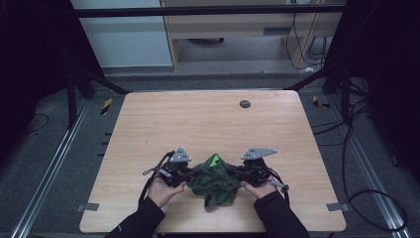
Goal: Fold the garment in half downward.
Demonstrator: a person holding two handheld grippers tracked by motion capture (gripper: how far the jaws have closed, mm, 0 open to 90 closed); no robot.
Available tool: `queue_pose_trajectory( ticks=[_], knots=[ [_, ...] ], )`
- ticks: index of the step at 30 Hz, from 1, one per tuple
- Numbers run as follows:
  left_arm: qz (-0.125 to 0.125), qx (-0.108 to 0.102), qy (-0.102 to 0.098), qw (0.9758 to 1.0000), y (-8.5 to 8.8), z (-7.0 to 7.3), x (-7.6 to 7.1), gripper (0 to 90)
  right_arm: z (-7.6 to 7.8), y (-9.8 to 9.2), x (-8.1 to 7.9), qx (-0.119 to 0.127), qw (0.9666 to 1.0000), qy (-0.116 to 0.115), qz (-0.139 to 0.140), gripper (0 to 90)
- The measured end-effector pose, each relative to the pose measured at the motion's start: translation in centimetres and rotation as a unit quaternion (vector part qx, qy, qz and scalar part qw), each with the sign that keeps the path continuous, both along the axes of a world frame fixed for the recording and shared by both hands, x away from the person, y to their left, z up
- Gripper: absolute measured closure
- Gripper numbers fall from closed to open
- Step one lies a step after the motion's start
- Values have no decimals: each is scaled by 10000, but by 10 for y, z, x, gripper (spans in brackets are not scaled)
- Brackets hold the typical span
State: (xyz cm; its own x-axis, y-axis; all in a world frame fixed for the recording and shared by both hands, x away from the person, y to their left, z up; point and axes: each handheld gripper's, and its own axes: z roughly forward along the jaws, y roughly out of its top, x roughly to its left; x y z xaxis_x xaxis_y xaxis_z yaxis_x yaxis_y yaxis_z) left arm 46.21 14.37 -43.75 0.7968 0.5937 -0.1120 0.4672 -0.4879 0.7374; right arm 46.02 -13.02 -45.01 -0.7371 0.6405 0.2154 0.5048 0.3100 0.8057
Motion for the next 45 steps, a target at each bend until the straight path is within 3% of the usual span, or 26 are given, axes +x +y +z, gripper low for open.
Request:
queue_pose_trajectory(
  ticks=[5, 12, 19, 21, 26, 32, 38, 45],
  knots=[
    [-159, -26, -107, 9998, 5, 9, -19, 899, 7, 1, -10, 43, 9998, -132, 133, 876],
    [-342, -74, -112, 9993, 4, 7, -41, 900, 7, -2, -25, 24, 9995, -162, 265, 866],
    [-476, -5, -15, 9989, -3, -2, -54, 899, -2, -7, -36, -11, 9995, -31, 310, 851],
    [-546, 136, 41, 9984, -5, -7, -59, 899, -7, -7, -40, -51, 9994, 29, 354, 845],
    [-555, 233, 57, 9982, -7, -10, -63, 898, -12, -8, -42, -116, 9991, 147, 379, 830],
    [-379, 137, 51, 9992, -1, -6, -62, 857, -7, -11, -43, -31, 9994, 95, 340, 790],
    [-6, 31, -74, 10000, 20, 7, -60, 858, 1, -20, -46, 83, 9997, 26, 230, 774],
    [328, -13, -90, 9994, 26, 11, -40, 897, 14, -27, -45, 245, 9996, -143, 82, 793]
  ],
)
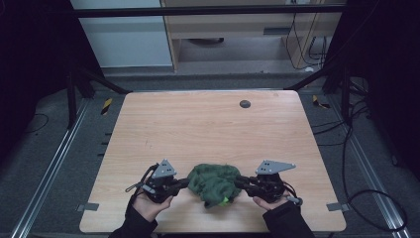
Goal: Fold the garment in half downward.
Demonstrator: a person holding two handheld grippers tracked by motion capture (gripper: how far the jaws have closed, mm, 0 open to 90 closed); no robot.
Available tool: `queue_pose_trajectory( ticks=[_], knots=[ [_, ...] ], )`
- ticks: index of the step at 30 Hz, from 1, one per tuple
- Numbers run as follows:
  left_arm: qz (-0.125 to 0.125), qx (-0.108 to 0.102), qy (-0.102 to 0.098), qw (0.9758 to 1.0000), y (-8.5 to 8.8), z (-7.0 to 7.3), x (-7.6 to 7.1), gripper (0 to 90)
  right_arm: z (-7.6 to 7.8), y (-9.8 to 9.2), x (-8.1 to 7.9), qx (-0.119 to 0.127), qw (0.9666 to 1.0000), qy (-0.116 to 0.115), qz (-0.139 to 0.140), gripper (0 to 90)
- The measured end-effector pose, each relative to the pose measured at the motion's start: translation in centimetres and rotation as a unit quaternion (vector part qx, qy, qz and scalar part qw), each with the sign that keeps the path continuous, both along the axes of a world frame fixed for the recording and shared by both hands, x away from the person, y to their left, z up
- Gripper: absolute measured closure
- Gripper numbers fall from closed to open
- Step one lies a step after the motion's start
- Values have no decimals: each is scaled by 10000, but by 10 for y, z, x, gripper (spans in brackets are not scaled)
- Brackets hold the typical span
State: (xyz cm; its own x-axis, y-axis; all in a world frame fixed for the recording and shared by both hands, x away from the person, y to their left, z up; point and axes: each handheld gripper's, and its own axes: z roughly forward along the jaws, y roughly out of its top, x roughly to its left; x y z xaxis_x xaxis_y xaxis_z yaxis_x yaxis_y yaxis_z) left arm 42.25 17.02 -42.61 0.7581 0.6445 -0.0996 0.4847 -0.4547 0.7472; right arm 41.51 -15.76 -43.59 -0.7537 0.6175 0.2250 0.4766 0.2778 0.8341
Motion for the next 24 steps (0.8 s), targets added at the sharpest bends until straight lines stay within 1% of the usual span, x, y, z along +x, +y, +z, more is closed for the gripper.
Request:
queue_pose_trajectory(
  ticks=[1, 3, 6, 9, 11, 12, 15, 17, 20, 22, 24],
  knots=[
    [37, -17, 11, 10000, -3, 0, 4, 897, 1, 0, 1, 19, 10000, -8, -28, 803],
    [29, -37, 33, 10000, -11, -3, 10, 897, 1, 3, 6, 58, 9999, 2, -87, 822],
    [-113, 70, 87, 9999, -26, -9, 15, 897, -7, 13, 11, -52, 9999, 89, -5, 827],
    [-216, 185, 144, 9995, -36, -17, 15, 897, -15, 19, 13, -170, 9997, 151, 38, 828],
    [-232, 289, 155, 9992, -38, -22, 13, 897, -19, 21, 15, -212, 9996, 184, 38, 830],
    [-232, 297, 183, 9991, -38, -25, 12, 897, -22, 22, 15, -246, 9994, 241, 34, 829],
    [-287, 374, 250, 9986, -38, -31, 9, 897, -28, 23, 14, -342, 9990, 289, 73, 826],
    [-311, 406, 277, 9983, -38, -33, 7, 897, -30, 23, 12, -436, 9987, 261, 93, 823],
    [-353, 449, 290, 9979, -38, -36, 3, 897, -34, 23, 10, -474, 9985, 262, 121, 818],
    [-363, 451, 302, 9979, -38, -38, 2, 897, -36, 22, 8, -481, 9983, 302, 139, 815],
    [-381, 480, 343, 9975, -39, -41, 1, 897, -38, 23, 7, -500, 9982, 303, 164, 813]
  ],
)
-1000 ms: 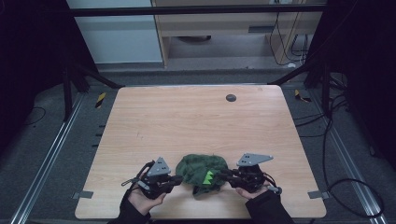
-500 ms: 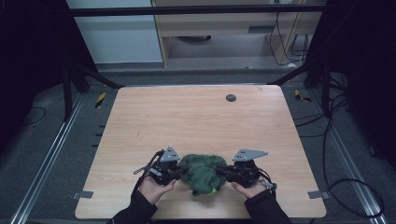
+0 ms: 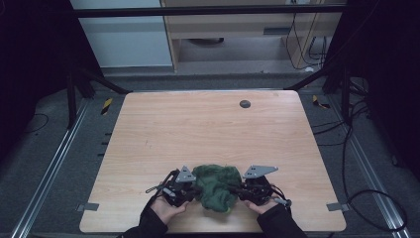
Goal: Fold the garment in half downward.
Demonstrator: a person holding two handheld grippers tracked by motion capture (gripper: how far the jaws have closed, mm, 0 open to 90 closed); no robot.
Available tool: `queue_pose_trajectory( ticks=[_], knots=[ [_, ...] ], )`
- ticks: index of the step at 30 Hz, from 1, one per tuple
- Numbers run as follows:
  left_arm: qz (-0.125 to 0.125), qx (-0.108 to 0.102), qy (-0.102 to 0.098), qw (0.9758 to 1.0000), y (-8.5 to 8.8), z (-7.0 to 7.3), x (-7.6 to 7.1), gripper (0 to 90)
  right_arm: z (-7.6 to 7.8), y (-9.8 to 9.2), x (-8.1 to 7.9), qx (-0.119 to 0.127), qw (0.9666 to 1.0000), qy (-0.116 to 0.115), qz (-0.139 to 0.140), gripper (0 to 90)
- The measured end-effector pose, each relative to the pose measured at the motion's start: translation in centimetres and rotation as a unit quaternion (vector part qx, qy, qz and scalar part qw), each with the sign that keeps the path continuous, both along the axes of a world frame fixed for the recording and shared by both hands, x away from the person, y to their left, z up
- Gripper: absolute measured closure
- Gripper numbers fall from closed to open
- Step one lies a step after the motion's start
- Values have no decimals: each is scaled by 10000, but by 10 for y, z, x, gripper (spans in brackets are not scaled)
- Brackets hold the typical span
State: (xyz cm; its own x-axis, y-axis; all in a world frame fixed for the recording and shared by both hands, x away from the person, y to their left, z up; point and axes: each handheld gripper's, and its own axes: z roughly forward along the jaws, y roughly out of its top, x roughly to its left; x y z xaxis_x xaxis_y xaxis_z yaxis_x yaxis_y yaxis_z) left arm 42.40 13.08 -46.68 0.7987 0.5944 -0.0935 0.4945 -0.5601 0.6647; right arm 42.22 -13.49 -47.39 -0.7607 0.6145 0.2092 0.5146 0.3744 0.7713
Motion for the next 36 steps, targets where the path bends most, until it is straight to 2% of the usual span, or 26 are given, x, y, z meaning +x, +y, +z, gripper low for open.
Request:
queue_pose_trajectory(
  ticks=[4, 11, 14, 17, 18, 19, 20, 23, 28, 31, 36],
  knots=[
    [-24, -8, 28, 10000, -2, -1, 1, 897, -2, 1, -1, -84, 10000, -51, 8, 803],
    [88, -196, -122, 9997, 5, 11, 0, 884, 7, -4, -1, 206, 9996, -190, -60, 780],
    [200, -288, -279, 9990, 12, 19, 1, 860, 14, -9, 2, 361, 9983, -383, -245, 764],
    [265, -306, -341, 9986, 17, 23, 2, 837, 19, -14, 6, 444, 9966, -496, -477, 738],
    [379, -328, -394, 9980, 22, 24, 5, 822, 20, -16, 7, 449, 9961, -518, -550, 723],
    [379, -328, -394, 9980, 22, 24, 5, 805, 20, -16, 7, 449, 9961, -518, -550, 723],
    [490, -359, -418, 9973, 28, 26, 7, 786, 21, -21, 9, 420, 9952, -575, -676, 693],
    [573, -354, -453, 9967, 34, 26, 10, 728, 21, -27, 13, 322, 9935, -642, -888, 652],
    [888, -337, -575, 9938, 49, 23, 18, 609, 19, -37, 18, 180, 9908, -665, -1166, 556],
    [992, -344, -626, 9925, 55, 22, 20, 526, 18, -43, 20, 143, 9890, -662, -1312, 503],
    [1151, -351, -645, 9906, 72, 22, 22, 454, 17, -53, 23, 127, 9867, -606, -1506, 446]
  ],
)
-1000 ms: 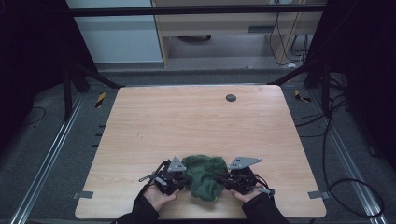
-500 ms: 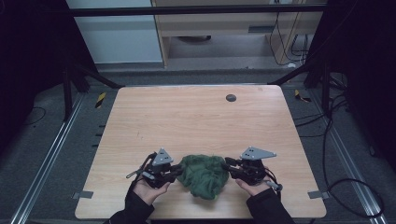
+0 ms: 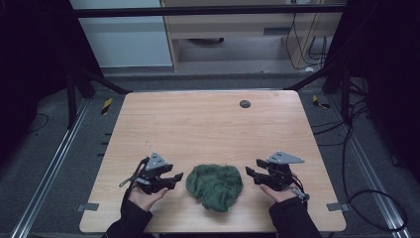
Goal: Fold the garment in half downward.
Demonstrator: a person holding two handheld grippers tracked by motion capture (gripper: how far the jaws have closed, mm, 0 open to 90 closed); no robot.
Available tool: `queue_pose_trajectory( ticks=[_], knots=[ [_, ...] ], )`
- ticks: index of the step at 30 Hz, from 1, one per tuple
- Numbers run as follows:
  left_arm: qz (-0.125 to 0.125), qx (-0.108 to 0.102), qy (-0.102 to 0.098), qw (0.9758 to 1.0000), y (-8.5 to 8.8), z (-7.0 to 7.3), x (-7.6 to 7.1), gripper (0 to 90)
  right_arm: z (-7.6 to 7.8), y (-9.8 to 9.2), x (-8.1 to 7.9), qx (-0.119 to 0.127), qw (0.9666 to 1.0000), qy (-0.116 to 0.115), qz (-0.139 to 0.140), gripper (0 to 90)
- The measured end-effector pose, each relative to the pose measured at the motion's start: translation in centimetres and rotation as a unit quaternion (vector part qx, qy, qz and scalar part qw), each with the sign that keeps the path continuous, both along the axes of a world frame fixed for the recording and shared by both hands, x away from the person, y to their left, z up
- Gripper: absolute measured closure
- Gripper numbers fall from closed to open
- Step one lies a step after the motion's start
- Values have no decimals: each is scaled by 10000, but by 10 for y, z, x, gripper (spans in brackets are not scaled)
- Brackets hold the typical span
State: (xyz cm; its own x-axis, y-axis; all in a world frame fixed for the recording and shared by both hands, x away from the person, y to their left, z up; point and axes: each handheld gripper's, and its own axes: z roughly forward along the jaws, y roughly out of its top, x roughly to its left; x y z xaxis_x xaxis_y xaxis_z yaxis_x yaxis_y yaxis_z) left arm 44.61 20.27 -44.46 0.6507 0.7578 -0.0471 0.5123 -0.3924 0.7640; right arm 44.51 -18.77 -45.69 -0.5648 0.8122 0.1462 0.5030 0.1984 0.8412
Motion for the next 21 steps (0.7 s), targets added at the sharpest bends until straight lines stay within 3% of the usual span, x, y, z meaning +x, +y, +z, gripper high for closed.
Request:
queue_pose_trajectory(
  ticks=[11, 21],
  knots=[
    [440, -54, -78, 9990, 39, -3, 6, 320, -6, -20, 4, -149, 9992, 88, -366, 321],
    [736, 71, 112, 9972, 71, -16, 9, 263, -13, -35, 7, -251, 9976, 221, -600, 234]
  ],
)
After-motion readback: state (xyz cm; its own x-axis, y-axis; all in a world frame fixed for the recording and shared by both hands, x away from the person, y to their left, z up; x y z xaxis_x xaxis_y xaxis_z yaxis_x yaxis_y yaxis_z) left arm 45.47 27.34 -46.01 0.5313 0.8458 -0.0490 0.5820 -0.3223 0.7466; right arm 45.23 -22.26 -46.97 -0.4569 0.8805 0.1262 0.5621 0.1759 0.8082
